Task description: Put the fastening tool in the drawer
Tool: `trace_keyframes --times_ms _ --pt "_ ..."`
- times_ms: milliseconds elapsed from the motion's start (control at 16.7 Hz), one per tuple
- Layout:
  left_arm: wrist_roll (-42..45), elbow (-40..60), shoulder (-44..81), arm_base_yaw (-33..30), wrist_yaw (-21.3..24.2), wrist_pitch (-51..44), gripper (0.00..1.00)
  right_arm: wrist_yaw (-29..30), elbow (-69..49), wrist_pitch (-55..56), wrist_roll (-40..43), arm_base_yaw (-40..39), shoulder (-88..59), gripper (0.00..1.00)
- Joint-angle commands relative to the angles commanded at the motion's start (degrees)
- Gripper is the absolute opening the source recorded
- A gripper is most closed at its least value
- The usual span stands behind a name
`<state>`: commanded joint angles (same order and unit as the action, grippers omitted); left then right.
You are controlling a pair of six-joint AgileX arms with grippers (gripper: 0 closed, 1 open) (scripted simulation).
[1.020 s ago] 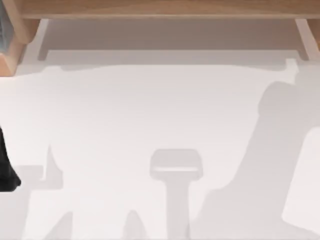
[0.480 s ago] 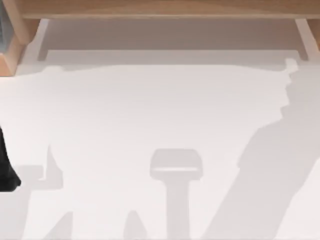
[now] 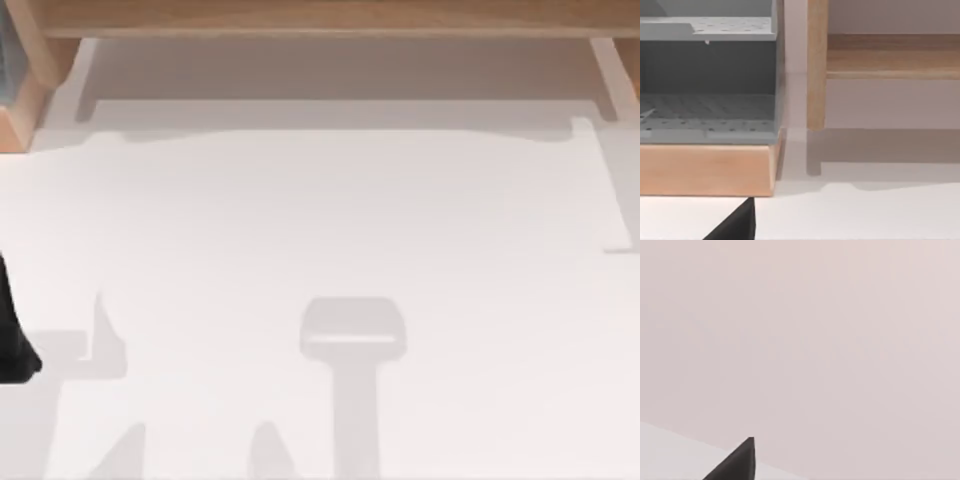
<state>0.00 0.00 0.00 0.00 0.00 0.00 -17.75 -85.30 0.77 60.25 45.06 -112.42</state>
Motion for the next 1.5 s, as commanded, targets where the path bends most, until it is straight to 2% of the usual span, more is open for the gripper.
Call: trace_keyframes --times_ms 420,840,1140,1500 --pt "0.00 0.00 0.00 0.00 0.00 0.00 1.00 -9.39 31.20 44.91 15.90 7.01 1.39 1.00" --pt "0.00 0.00 0.00 0.00 0.00 0.00 1.00 -18.87 53.45 79.49 25.85 2.82 -2.30 1.00" --pt "0.00 0.00 0.00 0.00 0.00 0.00 1.00 -22.91 60.05 91.02 28.51 -1.87 -4.10 1.00" --pt "0.00 0.00 0.00 0.00 0.00 0.00 1.00 -23.10 60.26 91.59 28.59 -1.99 -4.05 1.00"
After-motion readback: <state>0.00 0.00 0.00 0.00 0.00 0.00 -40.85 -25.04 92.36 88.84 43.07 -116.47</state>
